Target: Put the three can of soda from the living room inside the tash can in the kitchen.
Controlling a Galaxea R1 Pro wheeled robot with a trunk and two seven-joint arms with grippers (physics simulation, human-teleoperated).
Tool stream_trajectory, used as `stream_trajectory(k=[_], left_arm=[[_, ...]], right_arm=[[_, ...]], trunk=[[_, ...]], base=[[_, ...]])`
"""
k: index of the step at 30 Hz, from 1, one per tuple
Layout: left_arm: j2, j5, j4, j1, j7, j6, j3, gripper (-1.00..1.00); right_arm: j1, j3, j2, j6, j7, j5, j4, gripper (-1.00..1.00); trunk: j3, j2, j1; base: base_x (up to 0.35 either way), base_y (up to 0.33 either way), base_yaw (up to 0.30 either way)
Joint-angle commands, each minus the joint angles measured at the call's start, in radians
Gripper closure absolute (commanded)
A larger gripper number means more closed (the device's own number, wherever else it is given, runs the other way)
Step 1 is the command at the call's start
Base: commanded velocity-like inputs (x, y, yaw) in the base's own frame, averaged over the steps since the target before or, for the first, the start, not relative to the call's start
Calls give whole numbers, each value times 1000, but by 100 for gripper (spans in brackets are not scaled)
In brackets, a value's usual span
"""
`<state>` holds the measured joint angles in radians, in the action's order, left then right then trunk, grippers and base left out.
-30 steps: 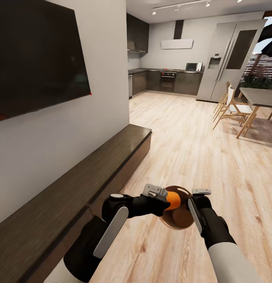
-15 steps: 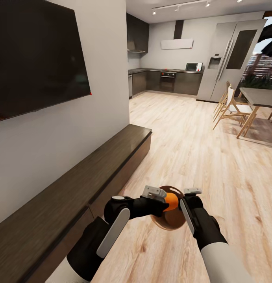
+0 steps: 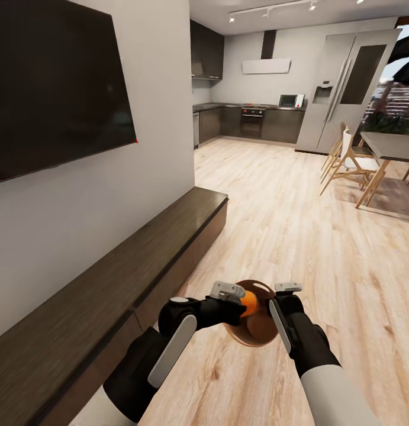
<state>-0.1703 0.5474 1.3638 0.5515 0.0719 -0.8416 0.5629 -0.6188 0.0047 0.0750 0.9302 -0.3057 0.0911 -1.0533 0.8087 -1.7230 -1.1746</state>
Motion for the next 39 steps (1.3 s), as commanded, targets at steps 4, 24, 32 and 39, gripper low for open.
stream_trajectory(k=[4,24,32,39], left_arm=[[-2,4,-40,0,21,17,0,100],[-4,6,-153,4,25,82,6,100],[-4,4,-195,5,25,118,8,100],[-4,2,-208,5,25,132,8,100]], right_arm=[[0,2,1,1,4,2,-1,100],[2,55,41,8,6,-1,-10,100],[2,76,45,23,7,-3,-14,100],[7,94,47,77,9,-6,-82,100]], trunk=[[0,0,0],[0,0,0],[0,0,0],[0,0,0]], base=[[0,0,0],[0,0,0],[0,0,0],[0,0,0]])
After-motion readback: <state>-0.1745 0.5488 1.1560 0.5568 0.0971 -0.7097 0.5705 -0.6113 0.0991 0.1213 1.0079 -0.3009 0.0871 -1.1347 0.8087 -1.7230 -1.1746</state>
